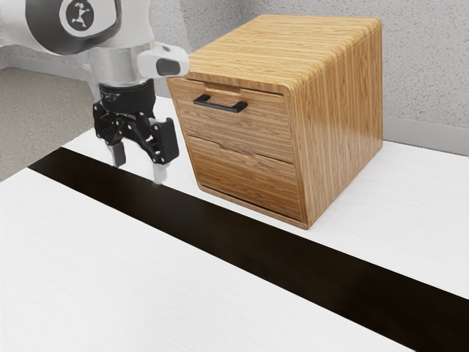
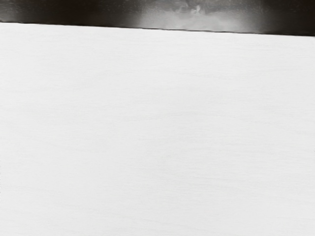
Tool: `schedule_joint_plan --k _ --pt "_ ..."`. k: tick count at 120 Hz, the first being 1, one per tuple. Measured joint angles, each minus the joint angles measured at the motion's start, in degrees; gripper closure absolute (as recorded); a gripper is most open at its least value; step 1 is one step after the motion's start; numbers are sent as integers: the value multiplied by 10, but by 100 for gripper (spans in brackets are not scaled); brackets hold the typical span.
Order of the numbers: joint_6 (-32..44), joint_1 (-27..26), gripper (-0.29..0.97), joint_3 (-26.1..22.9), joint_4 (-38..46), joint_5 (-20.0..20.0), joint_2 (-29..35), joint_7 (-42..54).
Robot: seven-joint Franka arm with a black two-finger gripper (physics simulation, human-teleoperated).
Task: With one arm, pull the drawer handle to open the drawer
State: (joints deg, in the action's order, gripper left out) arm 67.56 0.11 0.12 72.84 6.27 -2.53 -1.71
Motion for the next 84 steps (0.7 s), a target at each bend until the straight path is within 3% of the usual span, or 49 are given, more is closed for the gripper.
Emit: schedule_joint_plan --k 36,49,65,77,84 --pt "158 13 0 -1 29 12 3 15" --pt "241 10 0 -2 67 19 13 115" --pt "363 0 0 15 207 -10 105 249" --pt "434 11 0 31 239 -33 112 356" --pt "473 11 0 39 242 -68 100 428"
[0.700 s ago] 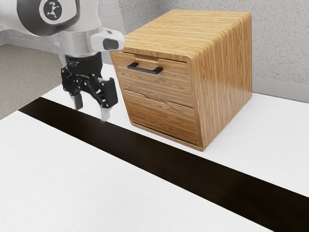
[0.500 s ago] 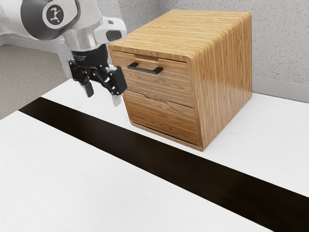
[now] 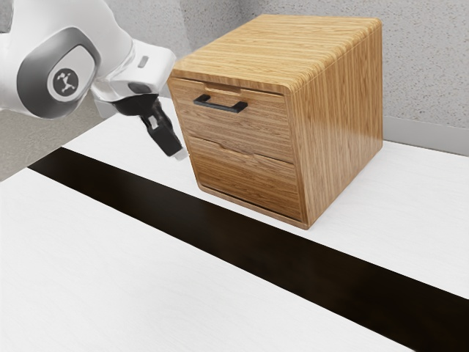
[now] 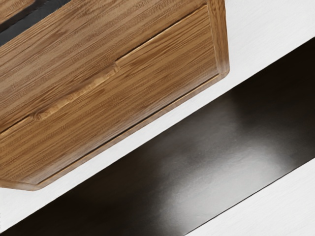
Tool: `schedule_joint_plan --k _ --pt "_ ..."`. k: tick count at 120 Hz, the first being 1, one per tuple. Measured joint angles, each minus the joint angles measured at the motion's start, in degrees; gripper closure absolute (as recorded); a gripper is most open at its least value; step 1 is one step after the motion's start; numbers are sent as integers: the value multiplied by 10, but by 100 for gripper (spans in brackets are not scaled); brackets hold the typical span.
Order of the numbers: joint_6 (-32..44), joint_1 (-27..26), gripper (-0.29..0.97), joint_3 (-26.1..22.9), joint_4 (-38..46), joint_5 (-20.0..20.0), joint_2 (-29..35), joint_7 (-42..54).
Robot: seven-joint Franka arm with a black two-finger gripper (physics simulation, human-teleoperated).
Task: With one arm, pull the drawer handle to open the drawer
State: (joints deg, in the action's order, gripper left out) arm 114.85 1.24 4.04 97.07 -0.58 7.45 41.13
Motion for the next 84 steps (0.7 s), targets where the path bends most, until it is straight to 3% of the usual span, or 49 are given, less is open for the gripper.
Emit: schedule_joint_plan --k 10,22,44,68,84 --pt "46 1 0 5 2 -44 -8 99" --pt "73 0 0 6 9 -62 -5 215" --pt "107 2 0 14 98 -84 84 383" --pt "190 4 0 26 99 -199 43 526" --pt "213 0 1 45 70 -221 4 605"
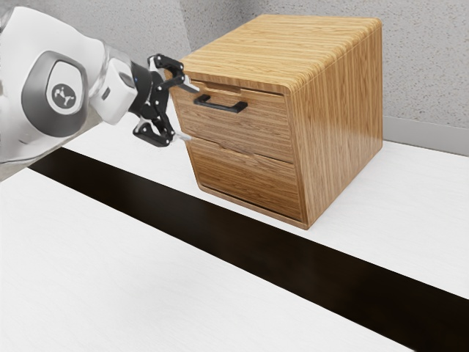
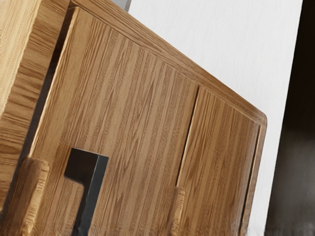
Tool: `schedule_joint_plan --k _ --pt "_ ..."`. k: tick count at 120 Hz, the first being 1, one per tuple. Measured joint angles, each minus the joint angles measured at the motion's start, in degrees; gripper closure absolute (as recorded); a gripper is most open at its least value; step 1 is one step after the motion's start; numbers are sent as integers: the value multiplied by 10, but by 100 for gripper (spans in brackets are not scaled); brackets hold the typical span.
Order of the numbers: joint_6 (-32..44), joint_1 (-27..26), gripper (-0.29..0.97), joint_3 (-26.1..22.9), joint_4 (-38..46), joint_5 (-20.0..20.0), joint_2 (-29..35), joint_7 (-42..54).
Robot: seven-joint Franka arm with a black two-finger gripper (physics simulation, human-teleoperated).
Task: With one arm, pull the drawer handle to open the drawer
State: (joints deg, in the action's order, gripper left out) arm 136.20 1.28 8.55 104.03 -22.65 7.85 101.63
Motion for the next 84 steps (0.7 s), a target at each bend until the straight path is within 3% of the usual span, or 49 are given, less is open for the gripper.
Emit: schedule_joint_plan --k 52,73,84 --pt "-28 -13 2 17 -89 -17 -108 206" --pt "-33 12 2 16 -125 -36 -131 255" --pt "-37 16 14 16 -127 -55 -129 274"
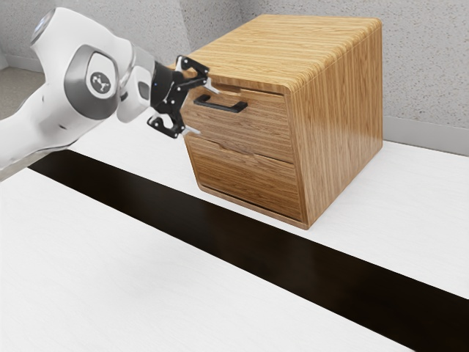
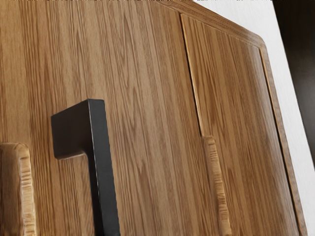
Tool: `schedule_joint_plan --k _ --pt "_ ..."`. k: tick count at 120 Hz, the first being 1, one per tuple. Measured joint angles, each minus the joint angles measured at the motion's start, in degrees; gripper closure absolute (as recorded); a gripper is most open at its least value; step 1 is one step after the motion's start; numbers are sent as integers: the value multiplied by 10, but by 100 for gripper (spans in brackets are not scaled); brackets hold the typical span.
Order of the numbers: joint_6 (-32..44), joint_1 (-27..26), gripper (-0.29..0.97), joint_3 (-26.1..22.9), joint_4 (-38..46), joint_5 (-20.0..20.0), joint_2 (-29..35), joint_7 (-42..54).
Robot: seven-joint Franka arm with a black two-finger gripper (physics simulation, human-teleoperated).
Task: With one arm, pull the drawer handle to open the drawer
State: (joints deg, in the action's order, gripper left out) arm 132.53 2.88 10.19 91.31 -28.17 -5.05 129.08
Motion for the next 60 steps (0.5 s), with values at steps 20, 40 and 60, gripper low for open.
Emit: schedule_joint_plan --k 20,40,60 --pt "-4 0 30 0 -7 -16 0 19" --pt "8 -4 36 -2 -10 -14 -5 11" --pt "20 -3 38 -1 -11 11 -14 -12"
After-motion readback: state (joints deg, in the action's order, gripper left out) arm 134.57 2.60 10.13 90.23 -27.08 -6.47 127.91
